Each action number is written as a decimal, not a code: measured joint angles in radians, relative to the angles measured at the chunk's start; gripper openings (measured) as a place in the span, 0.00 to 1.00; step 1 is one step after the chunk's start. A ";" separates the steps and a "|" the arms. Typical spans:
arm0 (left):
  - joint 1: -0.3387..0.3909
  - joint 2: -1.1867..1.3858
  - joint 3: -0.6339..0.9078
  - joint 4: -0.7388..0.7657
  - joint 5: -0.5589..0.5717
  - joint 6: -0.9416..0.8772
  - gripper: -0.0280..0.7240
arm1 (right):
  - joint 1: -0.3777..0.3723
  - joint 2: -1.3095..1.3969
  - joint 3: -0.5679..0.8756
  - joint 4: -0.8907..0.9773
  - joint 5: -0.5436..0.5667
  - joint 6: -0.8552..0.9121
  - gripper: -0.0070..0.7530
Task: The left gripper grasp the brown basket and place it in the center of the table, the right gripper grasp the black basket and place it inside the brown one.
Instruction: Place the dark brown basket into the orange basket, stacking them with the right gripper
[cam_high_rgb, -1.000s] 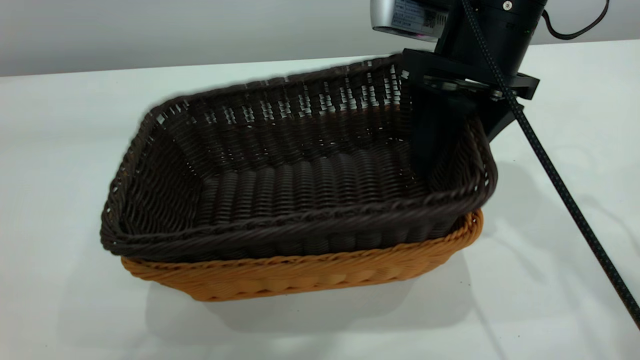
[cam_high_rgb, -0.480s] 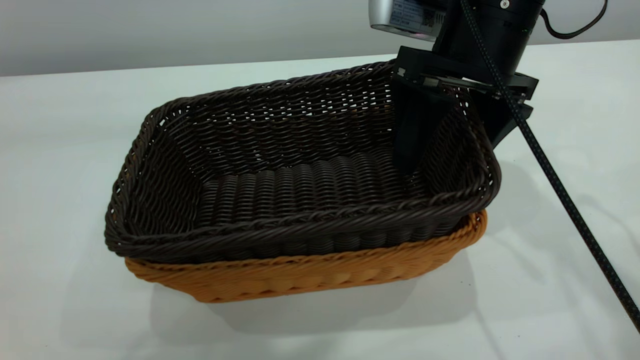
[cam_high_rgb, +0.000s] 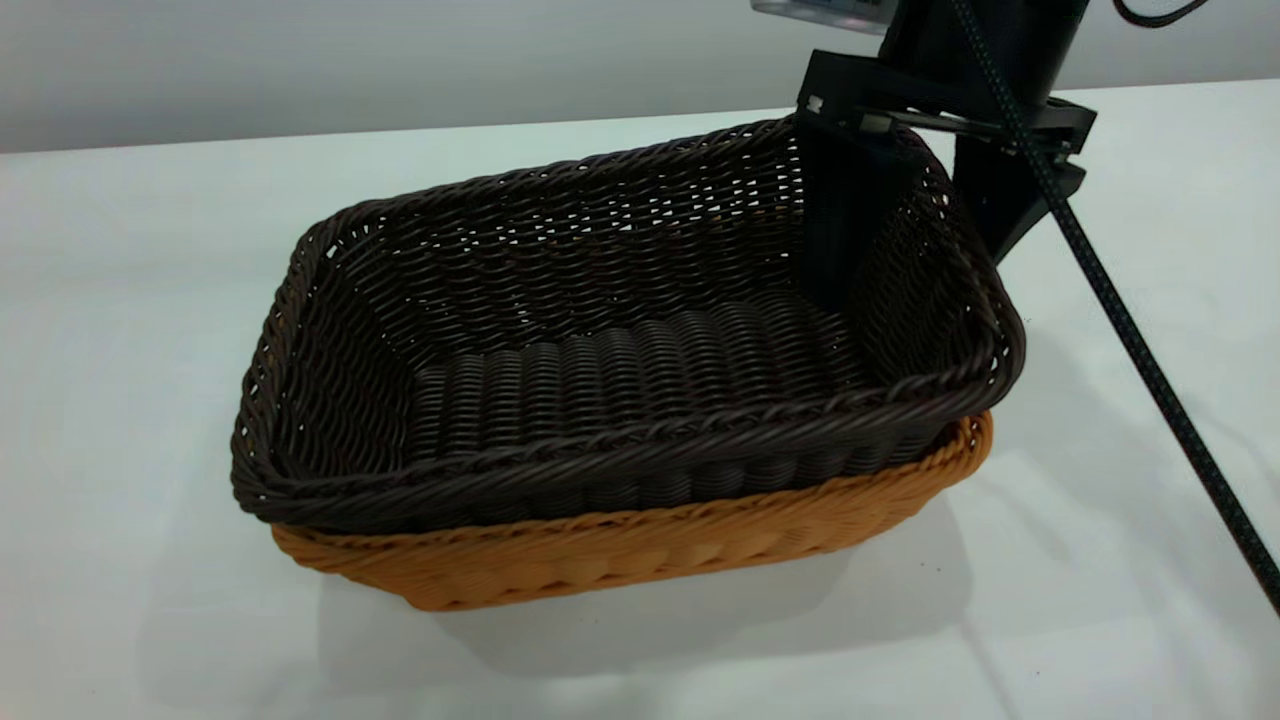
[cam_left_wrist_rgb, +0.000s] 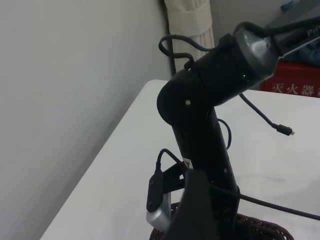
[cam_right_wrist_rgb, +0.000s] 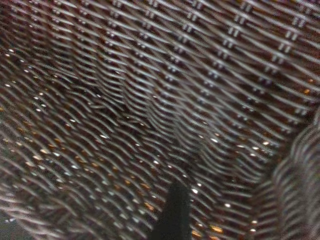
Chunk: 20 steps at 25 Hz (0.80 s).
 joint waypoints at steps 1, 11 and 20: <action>0.000 0.000 0.000 0.000 0.001 0.001 0.76 | 0.000 0.000 0.000 -0.006 0.000 0.000 0.89; 0.000 0.000 0.000 0.000 0.022 0.001 0.76 | 0.000 -0.054 0.000 -0.086 0.001 0.075 0.89; 0.000 -0.017 0.000 0.051 0.106 0.001 0.71 | 0.000 -0.229 0.000 -0.062 0.005 0.108 0.88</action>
